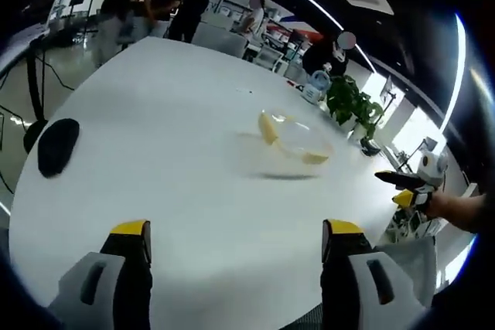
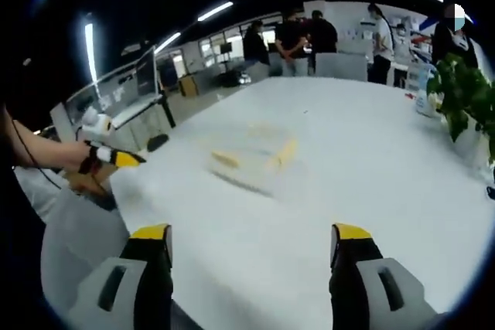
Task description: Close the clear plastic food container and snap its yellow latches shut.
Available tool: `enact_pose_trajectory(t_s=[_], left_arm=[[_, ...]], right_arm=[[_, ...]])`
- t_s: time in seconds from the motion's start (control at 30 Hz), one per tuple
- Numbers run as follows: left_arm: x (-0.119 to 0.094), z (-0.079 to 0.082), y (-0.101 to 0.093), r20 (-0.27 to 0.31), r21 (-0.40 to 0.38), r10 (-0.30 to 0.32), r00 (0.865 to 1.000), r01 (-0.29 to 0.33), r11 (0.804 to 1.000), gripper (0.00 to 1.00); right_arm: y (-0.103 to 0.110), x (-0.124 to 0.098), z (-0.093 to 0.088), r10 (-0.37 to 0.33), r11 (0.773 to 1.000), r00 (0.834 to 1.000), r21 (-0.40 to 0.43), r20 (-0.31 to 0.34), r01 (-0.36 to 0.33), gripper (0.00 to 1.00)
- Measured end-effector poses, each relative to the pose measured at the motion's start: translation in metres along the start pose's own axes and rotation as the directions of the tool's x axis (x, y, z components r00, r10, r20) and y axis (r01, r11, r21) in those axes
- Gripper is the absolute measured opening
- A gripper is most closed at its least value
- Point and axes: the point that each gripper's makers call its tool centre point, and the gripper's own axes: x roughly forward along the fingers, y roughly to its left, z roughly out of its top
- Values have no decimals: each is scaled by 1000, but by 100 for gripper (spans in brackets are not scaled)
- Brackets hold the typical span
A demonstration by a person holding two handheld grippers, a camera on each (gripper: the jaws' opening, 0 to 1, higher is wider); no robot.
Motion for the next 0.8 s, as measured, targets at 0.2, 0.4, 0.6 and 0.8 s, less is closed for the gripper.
enact_pose_trajectory(t_s=[0.2,0.4,0.6,0.8], left_arm=[[-11,-16,-3,-3,1,22,1000,-22,1000,90],[-18,-29,-8,-1,-12,20,1000,-20,1000,89],[-22,-42,-11,-1,-29,17,1000,-17,999,89],[-26,-49,-18,5,-29,2,1000,-1,1000,88]], right_arm=[[4,-10,-16,-19,1000,1000,24,-1,19,83],[3,-21,-23,-49,997,999,68,21,47,83],[6,-24,-22,-61,996,997,63,41,58,81],[14,-24,-27,-67,996,997,70,47,64,80]])
